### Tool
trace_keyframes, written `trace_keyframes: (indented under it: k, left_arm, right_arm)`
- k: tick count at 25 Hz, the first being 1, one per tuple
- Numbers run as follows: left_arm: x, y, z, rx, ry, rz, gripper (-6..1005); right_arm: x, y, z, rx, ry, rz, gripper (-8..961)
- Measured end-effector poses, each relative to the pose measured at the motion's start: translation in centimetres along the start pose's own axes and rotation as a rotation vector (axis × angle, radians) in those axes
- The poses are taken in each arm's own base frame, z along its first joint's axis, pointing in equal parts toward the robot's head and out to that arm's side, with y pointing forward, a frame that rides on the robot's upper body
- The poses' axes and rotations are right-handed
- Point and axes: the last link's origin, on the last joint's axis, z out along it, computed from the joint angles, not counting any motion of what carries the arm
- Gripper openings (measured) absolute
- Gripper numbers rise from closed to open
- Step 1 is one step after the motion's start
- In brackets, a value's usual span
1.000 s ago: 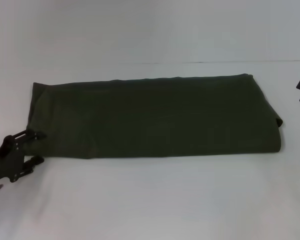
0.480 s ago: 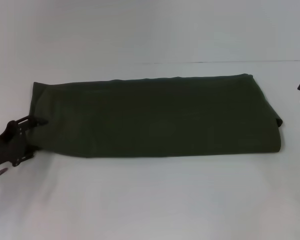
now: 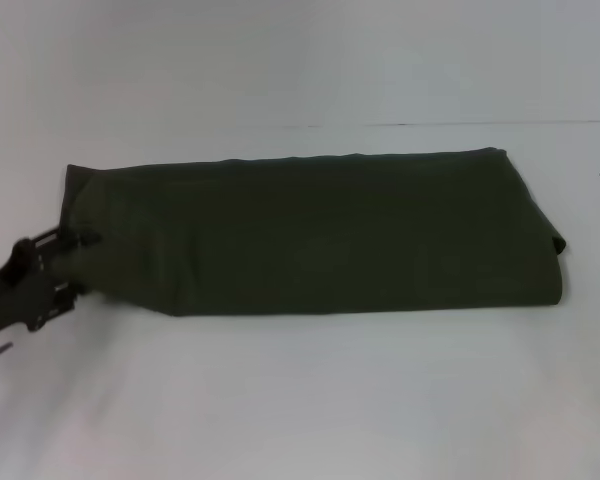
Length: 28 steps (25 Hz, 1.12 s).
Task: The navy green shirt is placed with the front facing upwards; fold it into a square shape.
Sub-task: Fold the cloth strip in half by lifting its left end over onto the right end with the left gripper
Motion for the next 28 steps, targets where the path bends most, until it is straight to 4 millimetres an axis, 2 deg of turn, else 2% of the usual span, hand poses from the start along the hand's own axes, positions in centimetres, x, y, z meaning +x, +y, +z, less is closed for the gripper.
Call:
trace_keyframes:
  k: [3, 12, 19, 28]
  left_arm:
    - [-0.2, -0.7, 0.4, 0.064, -0.013, -0.007, 648]
    - [0.0, -0.3, 2.2, 0.138, -0.026, 0.035, 638]
    - [0.8, -0.1, 2.2, 0.144, 0.027, 0.047, 630]
    - [0.6, 0.2, 2.5, 0.139, 0.008, 0.075, 620]
  right_arm:
    - [0.0, -0.1, -0.1, 0.004, -0.001, 0.001, 763]
    - [0.2, -0.2, -0.3, 0.007, -0.002, 0.006, 763]
    - [0.2, -0.3, -0.6, 0.006, -0.012, 0.012, 763]
    - [0.1, -0.3, -0.7, 0.003, -0.026, 0.013, 763]
